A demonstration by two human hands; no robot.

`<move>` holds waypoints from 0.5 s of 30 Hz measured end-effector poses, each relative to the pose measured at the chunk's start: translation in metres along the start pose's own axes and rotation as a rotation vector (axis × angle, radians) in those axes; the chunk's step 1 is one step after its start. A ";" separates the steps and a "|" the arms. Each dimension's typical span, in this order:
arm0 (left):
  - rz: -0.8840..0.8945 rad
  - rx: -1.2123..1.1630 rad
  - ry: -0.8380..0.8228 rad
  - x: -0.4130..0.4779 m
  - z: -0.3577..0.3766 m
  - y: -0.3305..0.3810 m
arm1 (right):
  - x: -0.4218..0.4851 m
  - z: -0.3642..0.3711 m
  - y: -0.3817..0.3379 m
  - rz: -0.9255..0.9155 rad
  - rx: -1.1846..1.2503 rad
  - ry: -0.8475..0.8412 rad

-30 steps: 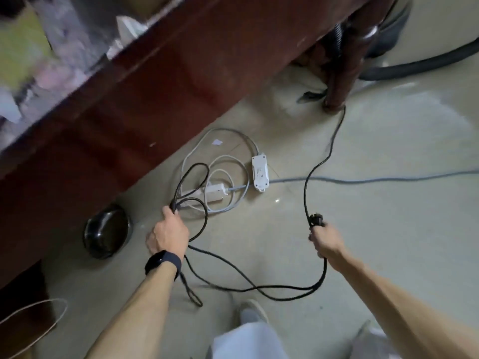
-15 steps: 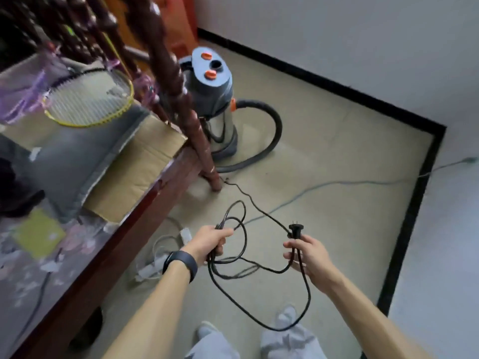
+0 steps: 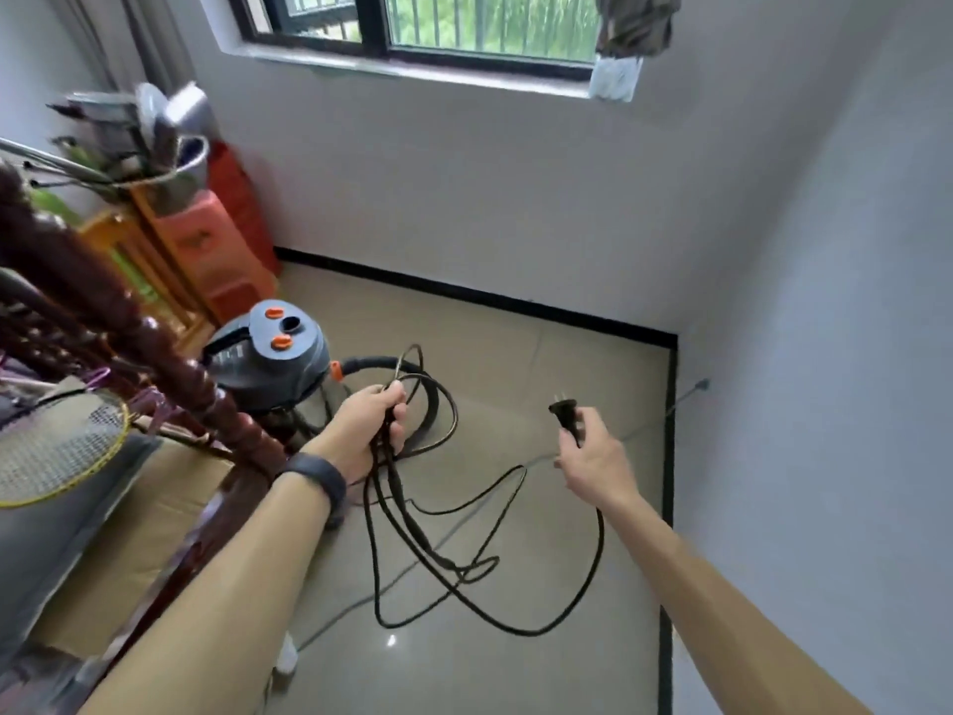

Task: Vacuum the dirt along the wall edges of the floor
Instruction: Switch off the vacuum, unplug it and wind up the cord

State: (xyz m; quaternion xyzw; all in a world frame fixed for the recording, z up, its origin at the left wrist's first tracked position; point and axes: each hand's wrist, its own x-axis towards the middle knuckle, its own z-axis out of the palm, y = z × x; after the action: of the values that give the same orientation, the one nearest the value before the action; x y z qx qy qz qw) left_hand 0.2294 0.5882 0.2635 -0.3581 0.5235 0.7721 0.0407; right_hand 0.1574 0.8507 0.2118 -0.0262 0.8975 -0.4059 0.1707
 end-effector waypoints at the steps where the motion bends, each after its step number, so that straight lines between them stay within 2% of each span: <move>1: 0.039 0.006 -0.017 0.001 0.012 0.013 | 0.009 -0.010 -0.007 -0.027 -0.027 0.029; 6: 0.181 0.062 -0.036 0.007 0.064 0.064 | 0.041 -0.033 -0.037 -0.051 -0.041 0.054; 11: 0.202 0.055 -0.069 0.032 0.092 0.096 | 0.071 -0.038 -0.054 -0.091 0.092 0.114; 15: 0.181 0.069 -0.019 0.064 0.090 0.116 | 0.093 -0.059 -0.079 -0.075 0.207 0.225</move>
State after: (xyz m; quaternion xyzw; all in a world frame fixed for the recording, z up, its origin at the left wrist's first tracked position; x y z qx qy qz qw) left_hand 0.0854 0.5916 0.3336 -0.3001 0.5795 0.7576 -0.0121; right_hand 0.0432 0.8227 0.2794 0.0038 0.8627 -0.5026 0.0557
